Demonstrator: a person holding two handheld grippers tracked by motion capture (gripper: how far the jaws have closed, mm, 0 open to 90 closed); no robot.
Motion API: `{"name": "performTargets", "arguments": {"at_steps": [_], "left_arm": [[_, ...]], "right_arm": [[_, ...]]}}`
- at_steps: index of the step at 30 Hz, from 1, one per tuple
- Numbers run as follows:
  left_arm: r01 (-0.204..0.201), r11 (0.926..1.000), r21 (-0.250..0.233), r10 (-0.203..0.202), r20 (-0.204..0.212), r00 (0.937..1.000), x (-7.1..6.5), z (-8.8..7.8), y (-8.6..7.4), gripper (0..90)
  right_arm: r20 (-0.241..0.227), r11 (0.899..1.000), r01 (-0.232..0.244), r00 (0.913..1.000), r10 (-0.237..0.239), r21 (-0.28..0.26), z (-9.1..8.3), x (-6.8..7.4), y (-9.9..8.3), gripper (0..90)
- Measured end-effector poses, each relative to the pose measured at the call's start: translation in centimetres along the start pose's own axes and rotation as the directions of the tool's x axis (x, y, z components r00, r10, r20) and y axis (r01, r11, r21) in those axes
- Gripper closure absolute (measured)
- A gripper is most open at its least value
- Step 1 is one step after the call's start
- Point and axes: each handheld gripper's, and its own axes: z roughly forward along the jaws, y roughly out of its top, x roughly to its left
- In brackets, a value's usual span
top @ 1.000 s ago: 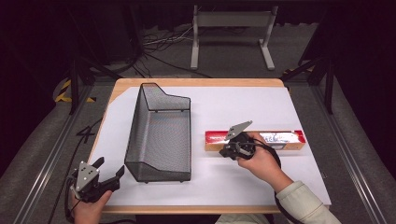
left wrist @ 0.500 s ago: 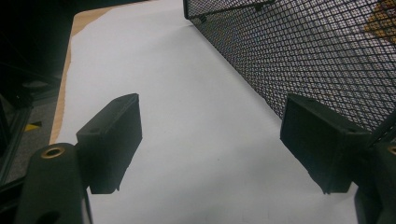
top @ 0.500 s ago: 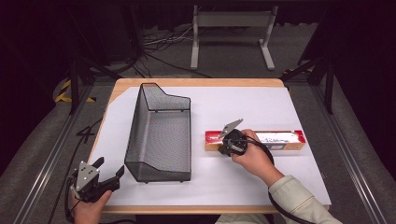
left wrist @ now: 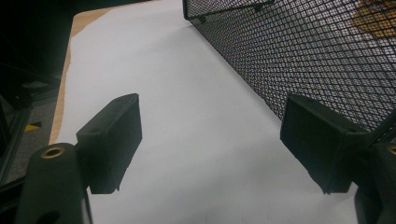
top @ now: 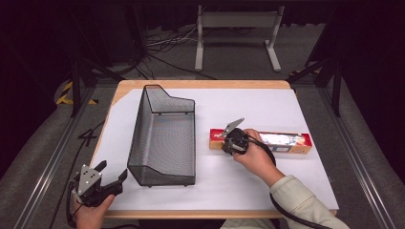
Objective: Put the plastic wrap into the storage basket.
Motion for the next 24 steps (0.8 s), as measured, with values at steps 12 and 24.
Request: {"name": "performTargets", "arguments": {"at_steps": [12, 24], "left_arm": [[0.001, 1.0, -0.001, -0.001, 0.0, 1.0, 0.1, -0.1, -0.1, 21.6], [0.003, 1.0, -0.003, -0.003, 0.001, 1.0, 0.2, -0.1, -0.1, 21.7]], "right_arm": [[0.064, 0.999, -0.044, 0.997, 0.043, 0.012, 1.1, -2.5, 1.9, 90.0], [0.035, 0.996, -0.086, 0.9957, 0.086, -0.008, 1.0, -3.4, 2.1, 90.0]]}}
